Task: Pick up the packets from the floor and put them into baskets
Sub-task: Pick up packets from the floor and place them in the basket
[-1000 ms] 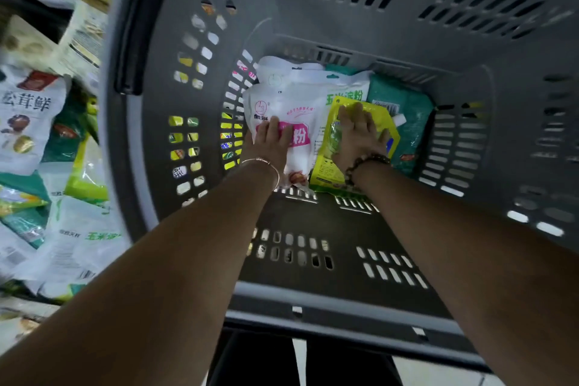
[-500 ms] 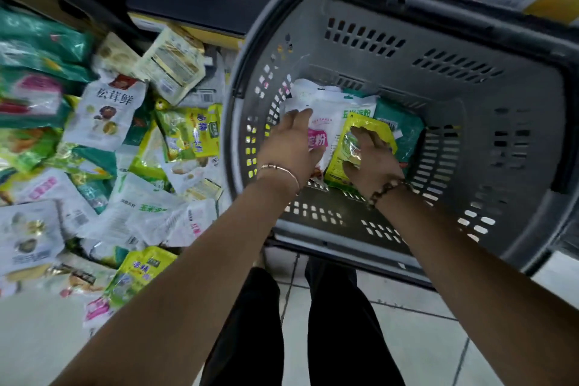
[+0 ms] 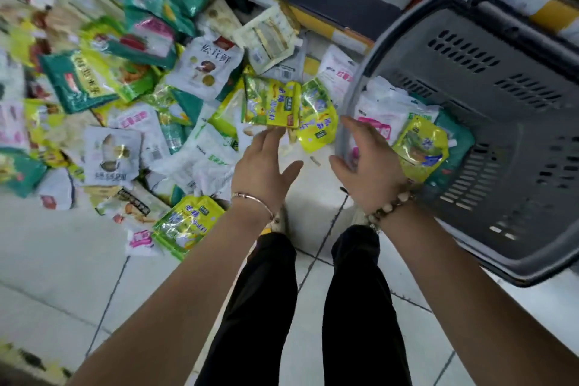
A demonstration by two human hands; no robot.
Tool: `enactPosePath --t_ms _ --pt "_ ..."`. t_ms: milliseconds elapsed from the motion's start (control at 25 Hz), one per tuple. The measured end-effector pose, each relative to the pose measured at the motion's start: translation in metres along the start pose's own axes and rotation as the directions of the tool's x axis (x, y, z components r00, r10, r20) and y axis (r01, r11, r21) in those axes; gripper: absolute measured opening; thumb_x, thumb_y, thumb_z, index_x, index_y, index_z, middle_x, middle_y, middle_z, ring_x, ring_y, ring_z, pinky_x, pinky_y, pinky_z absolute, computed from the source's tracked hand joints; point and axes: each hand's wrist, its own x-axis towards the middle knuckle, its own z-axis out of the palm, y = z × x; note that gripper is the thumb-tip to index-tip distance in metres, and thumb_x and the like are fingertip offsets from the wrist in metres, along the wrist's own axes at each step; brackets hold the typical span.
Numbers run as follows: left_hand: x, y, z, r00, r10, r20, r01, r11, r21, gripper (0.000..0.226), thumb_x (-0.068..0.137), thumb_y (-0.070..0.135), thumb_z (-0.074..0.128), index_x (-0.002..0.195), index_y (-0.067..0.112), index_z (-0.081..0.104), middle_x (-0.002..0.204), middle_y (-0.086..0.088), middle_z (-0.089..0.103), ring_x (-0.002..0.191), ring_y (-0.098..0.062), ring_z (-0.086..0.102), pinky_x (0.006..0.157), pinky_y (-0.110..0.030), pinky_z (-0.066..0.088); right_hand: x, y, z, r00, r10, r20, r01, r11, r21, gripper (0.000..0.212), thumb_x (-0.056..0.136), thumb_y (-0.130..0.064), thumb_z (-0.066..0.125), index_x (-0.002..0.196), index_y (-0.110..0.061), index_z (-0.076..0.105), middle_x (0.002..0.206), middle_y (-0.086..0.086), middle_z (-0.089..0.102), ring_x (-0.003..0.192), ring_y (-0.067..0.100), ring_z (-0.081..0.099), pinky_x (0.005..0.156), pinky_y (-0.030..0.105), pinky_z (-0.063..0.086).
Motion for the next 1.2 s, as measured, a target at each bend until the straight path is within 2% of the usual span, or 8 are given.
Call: enactPosePath --t_ms 160,400,560,760,960,1080,1120,1200 --pt "-0.016 -0.072 -0.004 0.988 -0.154 0.014 0.154 0.988 0.005 0.058 0.086 0.032 0.062 0.138 0.018 0.041 0.141 -0.004 0.042 0.121 -0.027 0.047 0.089 -0.038 0.042 0.008 -0.036 0.049 0.992 -0.038 0.117 0.042 0.999 -0.034 0.052 0.085 -0.017 0.062 0.134 -0.013 0.046 0.136 0.009 0.048 0.121 0.029 0.048 0.090 0.038 0.044" --pt "-0.018 -0.166 0.038 0.923 -0.372 0.093 0.372 0.928 0.020 0.061 0.086 0.038 0.061 0.139 0.020 0.038 0.142 -0.003 0.039 0.121 -0.026 0.047 0.088 -0.037 0.044 0.039 -0.023 0.144 0.931 0.109 0.349 -0.069 0.990 -0.125 0.047 0.091 -0.019 0.054 0.137 -0.015 0.042 0.141 0.005 0.043 0.127 0.025 0.042 0.098 0.039 0.041" --pt "0.000 -0.221 0.084 0.900 -0.414 0.137 0.397 0.907 0.139 0.063 0.085 0.039 0.061 0.140 0.023 0.035 0.143 -0.003 0.039 0.124 -0.028 0.043 0.088 -0.038 0.043 0.062 0.011 0.214 0.874 0.189 0.449 -0.101 0.972 -0.212 0.045 0.092 -0.019 0.052 0.136 -0.017 0.044 0.141 0.004 0.046 0.126 0.026 0.044 0.100 0.040 0.041" --pt "0.048 -0.282 0.136 0.908 -0.361 0.211 0.284 0.903 0.322 0.070 0.084 0.037 0.063 0.142 0.021 0.028 0.146 -0.007 0.032 0.131 -0.029 0.035 0.104 -0.040 0.030 0.088 0.060 0.291 0.841 0.268 0.471 -0.155 0.952 -0.265 0.041 0.090 -0.019 0.054 0.131 -0.018 0.050 0.133 0.007 0.054 0.119 0.029 0.051 0.095 0.040 0.045" --pt "0.100 -0.320 0.180 0.959 -0.198 0.204 0.062 0.845 0.531 0.066 0.088 0.027 0.057 0.144 0.019 0.023 0.153 -0.010 0.017 0.141 -0.028 0.015 0.113 -0.046 0.014 0.127 0.109 0.334 0.847 0.324 0.422 -0.199 0.928 -0.314 0.040 0.089 -0.019 0.054 0.129 -0.019 0.052 0.128 0.008 0.057 0.116 0.029 0.052 0.092 0.038 0.046" --pt "0.117 -0.326 0.199 0.972 -0.003 0.234 -0.149 0.763 0.629 0.050 0.093 0.018 0.040 0.141 0.016 0.025 0.149 -0.010 0.026 0.133 -0.030 0.029 0.108 -0.047 0.021 0.149 0.124 0.344 0.867 0.312 0.389 -0.178 0.922 -0.343 0.038 0.090 -0.020 0.055 0.128 -0.017 0.052 0.127 0.009 0.058 0.115 0.030 0.052 0.092 0.037 0.045" --pt "0.120 -0.326 0.205 0.969 0.031 0.244 -0.185 0.743 0.643 0.046 0.094 0.015 0.035 0.140 0.014 0.026 0.146 -0.010 0.031 0.128 -0.030 0.034 0.106 -0.047 0.024 0.156 0.128 0.346 0.875 0.311 0.370 -0.184 0.922 -0.340 0.038 0.091 -0.020 0.056 0.128 -0.016 0.052 0.127 0.009 0.058 0.115 0.030 0.053 0.091 0.037 0.044" --pt "0.126 -0.323 0.214 0.973 0.006 0.229 -0.158 0.740 0.653 0.041 0.095 0.013 0.033 0.136 0.011 0.030 0.136 -0.012 0.042 0.121 -0.031 0.042 0.101 -0.044 0.029 0.168 0.131 0.346 0.892 0.314 0.326 -0.208 0.924 -0.322 0.037 0.091 -0.020 0.056 0.128 -0.016 0.053 0.127 0.008 0.058 0.115 0.030 0.053 0.090 0.035 0.044"
